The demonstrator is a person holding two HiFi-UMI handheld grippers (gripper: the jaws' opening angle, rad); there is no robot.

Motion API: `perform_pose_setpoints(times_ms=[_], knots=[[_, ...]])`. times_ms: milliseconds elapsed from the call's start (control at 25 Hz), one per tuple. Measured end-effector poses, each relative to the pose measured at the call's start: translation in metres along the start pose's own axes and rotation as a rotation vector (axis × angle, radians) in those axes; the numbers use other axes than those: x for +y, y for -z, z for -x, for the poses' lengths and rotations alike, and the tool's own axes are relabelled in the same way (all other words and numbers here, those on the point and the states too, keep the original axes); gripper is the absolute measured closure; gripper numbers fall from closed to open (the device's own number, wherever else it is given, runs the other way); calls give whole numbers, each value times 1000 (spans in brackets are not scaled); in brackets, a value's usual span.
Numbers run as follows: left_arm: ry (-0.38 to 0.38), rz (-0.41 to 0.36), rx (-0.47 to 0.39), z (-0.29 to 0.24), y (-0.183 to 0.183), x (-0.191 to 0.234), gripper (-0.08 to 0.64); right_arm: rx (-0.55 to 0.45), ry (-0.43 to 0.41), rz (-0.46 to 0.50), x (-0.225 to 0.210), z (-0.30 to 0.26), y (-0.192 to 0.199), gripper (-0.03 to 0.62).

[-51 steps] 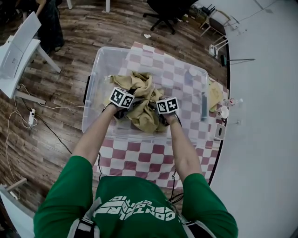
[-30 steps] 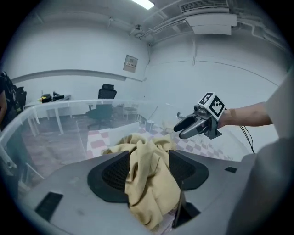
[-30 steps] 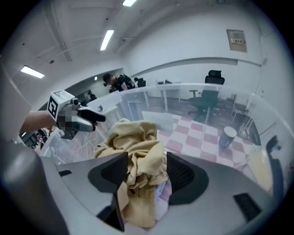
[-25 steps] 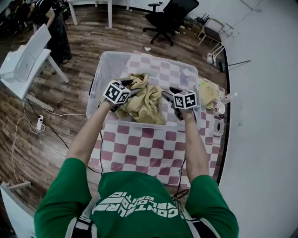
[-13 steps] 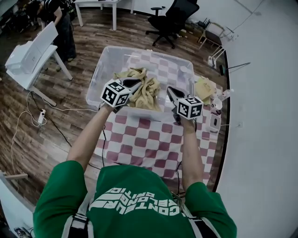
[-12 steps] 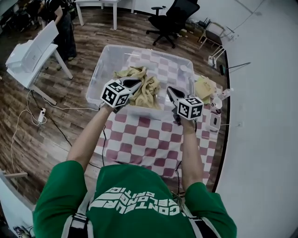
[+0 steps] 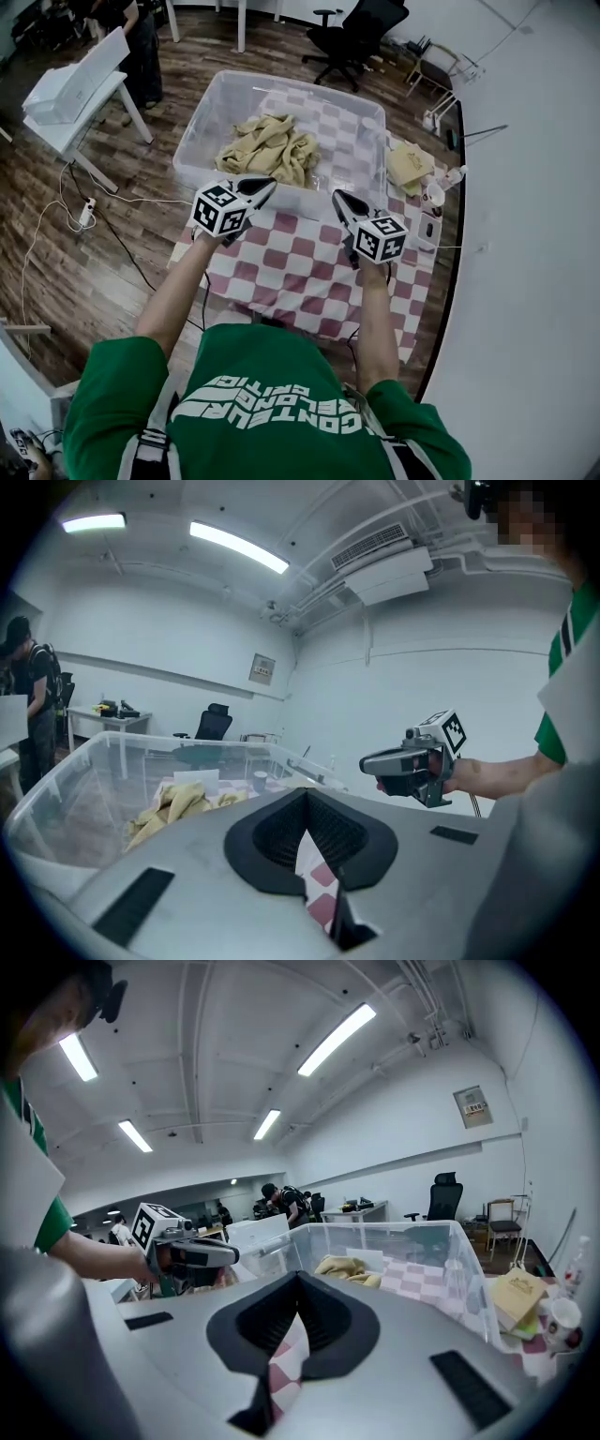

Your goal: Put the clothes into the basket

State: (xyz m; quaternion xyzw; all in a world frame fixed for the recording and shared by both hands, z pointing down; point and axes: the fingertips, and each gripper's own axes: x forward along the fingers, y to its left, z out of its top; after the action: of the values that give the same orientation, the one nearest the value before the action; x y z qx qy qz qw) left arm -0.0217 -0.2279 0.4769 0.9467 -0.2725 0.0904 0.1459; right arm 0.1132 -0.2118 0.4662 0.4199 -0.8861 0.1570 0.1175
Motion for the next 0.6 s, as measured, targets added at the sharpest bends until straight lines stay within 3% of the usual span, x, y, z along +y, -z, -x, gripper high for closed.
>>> perform_pose_setpoints(times_ms=[320,600], knots=[[-7,43,-40,20,28,-42,557,-29,-31,7,31,34,38,584],[18,89,-44,22,47,-61,557,-23,-19,-55,42,49,78,584]])
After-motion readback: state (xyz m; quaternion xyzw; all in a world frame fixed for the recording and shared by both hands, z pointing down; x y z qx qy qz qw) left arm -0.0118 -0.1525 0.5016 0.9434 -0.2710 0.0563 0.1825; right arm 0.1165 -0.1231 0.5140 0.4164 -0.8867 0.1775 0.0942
